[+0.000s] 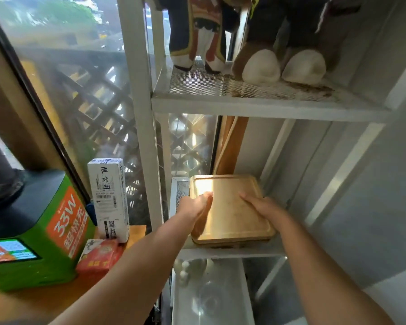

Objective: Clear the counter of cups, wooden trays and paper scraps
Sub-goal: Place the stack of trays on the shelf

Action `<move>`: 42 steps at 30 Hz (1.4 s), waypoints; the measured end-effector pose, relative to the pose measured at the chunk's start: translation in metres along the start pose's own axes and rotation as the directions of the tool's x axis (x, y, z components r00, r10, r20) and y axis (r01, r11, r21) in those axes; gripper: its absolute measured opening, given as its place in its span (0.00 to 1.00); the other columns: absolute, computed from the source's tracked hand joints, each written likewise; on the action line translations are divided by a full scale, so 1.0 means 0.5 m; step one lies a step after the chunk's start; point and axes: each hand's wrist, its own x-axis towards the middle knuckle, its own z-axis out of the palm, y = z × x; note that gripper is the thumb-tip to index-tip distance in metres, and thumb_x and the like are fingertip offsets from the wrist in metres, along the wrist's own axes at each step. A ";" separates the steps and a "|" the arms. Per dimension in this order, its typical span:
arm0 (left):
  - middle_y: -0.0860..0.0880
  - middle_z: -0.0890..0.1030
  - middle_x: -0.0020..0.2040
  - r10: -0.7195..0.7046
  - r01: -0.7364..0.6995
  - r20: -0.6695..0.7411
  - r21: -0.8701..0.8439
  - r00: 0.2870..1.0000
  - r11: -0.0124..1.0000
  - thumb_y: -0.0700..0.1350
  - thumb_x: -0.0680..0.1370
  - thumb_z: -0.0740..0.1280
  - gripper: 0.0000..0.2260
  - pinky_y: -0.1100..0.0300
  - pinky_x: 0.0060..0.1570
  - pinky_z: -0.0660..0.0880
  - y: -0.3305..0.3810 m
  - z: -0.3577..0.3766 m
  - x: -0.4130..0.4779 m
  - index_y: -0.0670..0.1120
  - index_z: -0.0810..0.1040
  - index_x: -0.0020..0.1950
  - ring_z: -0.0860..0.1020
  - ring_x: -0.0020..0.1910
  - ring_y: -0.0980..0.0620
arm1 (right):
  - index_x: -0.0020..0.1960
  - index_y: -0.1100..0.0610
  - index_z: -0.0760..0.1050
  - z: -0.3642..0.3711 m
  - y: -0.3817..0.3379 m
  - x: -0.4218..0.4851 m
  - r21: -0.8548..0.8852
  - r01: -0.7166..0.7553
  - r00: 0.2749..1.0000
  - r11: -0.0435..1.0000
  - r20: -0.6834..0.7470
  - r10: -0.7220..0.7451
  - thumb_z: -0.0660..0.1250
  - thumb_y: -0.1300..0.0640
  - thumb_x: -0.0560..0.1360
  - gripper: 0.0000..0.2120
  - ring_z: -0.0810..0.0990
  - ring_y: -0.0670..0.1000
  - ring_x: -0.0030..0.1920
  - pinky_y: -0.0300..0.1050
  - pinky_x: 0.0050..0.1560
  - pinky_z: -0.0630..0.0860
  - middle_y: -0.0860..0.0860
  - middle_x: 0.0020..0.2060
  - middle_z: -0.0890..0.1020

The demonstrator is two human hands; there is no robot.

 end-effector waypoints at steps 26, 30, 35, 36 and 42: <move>0.39 0.72 0.66 0.215 -0.132 -0.205 0.355 0.955 0.925 0.52 0.84 0.57 0.21 0.50 0.64 0.68 -0.015 0.015 0.043 0.39 0.73 0.68 0.71 0.63 0.42 | 0.53 0.58 0.81 0.032 0.042 0.045 0.006 0.190 0.924 0.982 -0.340 -0.177 0.72 0.45 0.75 0.17 0.76 0.48 0.37 0.56 0.48 0.80 0.45 0.36 0.79; 0.39 0.70 0.69 0.260 -0.174 -0.142 0.442 0.955 0.880 0.50 0.84 0.57 0.18 0.47 0.65 0.66 -0.022 0.018 0.024 0.41 0.70 0.69 0.67 0.67 0.40 | 0.62 0.60 0.80 0.030 0.037 0.025 -0.064 0.170 0.917 0.983 -0.355 -0.182 0.70 0.45 0.77 0.22 0.76 0.48 0.39 0.47 0.43 0.75 0.45 0.37 0.76; 0.39 0.76 0.64 0.245 -0.188 -0.080 0.433 0.966 0.882 0.44 0.83 0.57 0.16 0.47 0.62 0.72 -0.029 0.008 -0.017 0.38 0.71 0.67 0.73 0.63 0.40 | 0.60 0.62 0.80 0.026 0.028 -0.014 -0.210 0.095 0.932 0.973 -0.324 -0.161 0.67 0.45 0.79 0.21 0.72 0.45 0.35 0.44 0.35 0.69 0.46 0.35 0.74; 0.38 0.77 0.64 0.235 -0.193 -0.063 0.392 0.970 0.899 0.42 0.82 0.58 0.17 0.48 0.61 0.75 -0.028 0.006 -0.030 0.36 0.69 0.69 0.75 0.62 0.40 | 0.61 0.61 0.79 0.024 0.025 -0.028 -0.233 0.072 0.943 0.970 -0.302 -0.143 0.66 0.45 0.79 0.21 0.73 0.47 0.36 0.44 0.35 0.70 0.48 0.37 0.76; 0.34 0.60 0.77 0.252 -0.264 0.085 0.406 0.964 0.875 0.40 0.81 0.59 0.27 0.45 0.72 0.66 -0.031 -0.013 -0.153 0.33 0.55 0.77 0.62 0.76 0.37 | 0.72 0.60 0.69 0.021 0.001 -0.167 -0.376 0.033 0.948 0.926 -0.283 -0.149 0.66 0.47 0.79 0.26 0.79 0.59 0.58 0.46 0.45 0.73 0.60 0.63 0.78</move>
